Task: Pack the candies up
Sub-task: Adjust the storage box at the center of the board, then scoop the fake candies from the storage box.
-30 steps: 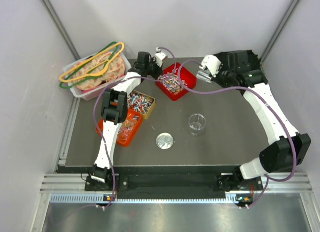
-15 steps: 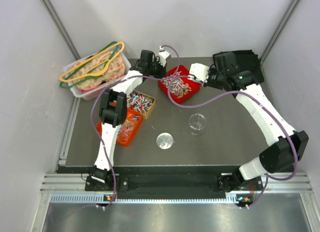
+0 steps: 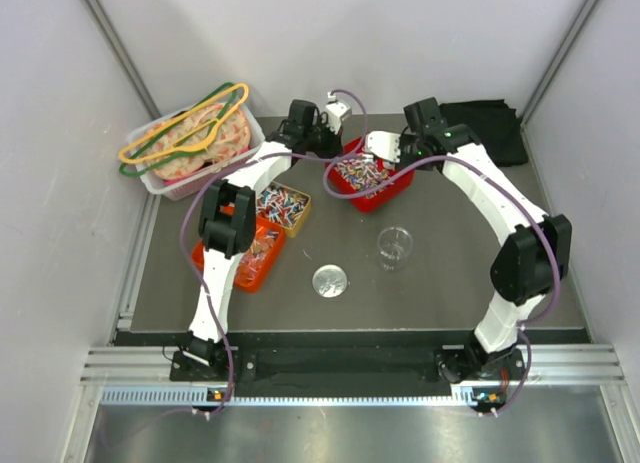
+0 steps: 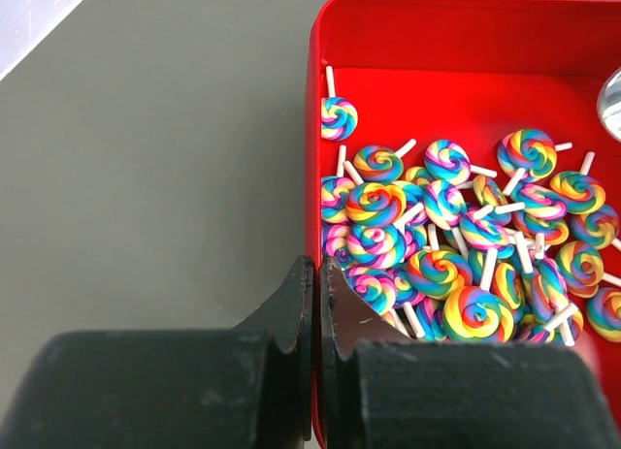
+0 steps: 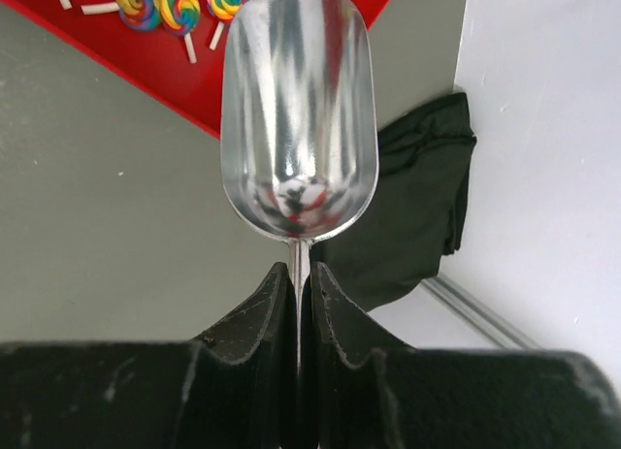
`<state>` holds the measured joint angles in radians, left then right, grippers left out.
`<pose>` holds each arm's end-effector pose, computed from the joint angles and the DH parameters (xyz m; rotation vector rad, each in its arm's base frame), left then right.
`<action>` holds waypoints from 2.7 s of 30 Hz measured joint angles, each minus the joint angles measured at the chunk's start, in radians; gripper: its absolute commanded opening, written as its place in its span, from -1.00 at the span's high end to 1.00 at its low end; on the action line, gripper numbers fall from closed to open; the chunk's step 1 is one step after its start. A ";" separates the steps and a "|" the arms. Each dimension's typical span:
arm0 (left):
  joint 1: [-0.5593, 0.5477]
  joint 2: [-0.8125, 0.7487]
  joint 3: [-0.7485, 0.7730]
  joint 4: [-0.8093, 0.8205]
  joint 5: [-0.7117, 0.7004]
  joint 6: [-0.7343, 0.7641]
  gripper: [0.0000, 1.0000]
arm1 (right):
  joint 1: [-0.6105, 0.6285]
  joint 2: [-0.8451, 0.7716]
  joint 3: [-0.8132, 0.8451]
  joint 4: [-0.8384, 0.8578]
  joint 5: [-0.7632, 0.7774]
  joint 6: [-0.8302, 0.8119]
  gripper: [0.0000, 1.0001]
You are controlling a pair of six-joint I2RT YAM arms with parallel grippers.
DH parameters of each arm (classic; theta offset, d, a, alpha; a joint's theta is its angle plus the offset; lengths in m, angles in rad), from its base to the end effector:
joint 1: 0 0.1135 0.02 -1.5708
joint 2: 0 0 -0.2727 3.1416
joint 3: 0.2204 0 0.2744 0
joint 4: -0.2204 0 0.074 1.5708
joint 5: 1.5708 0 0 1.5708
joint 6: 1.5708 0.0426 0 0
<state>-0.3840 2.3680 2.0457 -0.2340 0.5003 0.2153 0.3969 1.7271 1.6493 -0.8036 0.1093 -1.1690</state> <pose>0.5326 -0.2372 0.2173 0.9019 1.9122 -0.6309 0.3781 0.1535 0.3321 -1.7307 1.8090 -0.4652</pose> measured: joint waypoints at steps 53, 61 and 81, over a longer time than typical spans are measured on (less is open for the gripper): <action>-0.018 0.080 0.000 0.053 -0.040 0.068 1.00 | -0.017 0.231 -0.061 0.198 -0.008 -0.237 1.00; -0.019 0.089 0.000 0.054 -0.046 0.107 1.00 | -0.050 0.280 -0.043 0.224 -0.019 -0.280 1.00; -0.040 0.098 0.021 0.039 -0.108 0.188 1.00 | -0.064 0.398 -0.018 0.346 0.058 -0.492 1.00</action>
<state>-0.4240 2.4664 2.0663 -0.1955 0.3927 0.4030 0.3332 2.1254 1.6318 -0.4576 0.1677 -1.6615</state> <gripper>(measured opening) 0.022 0.117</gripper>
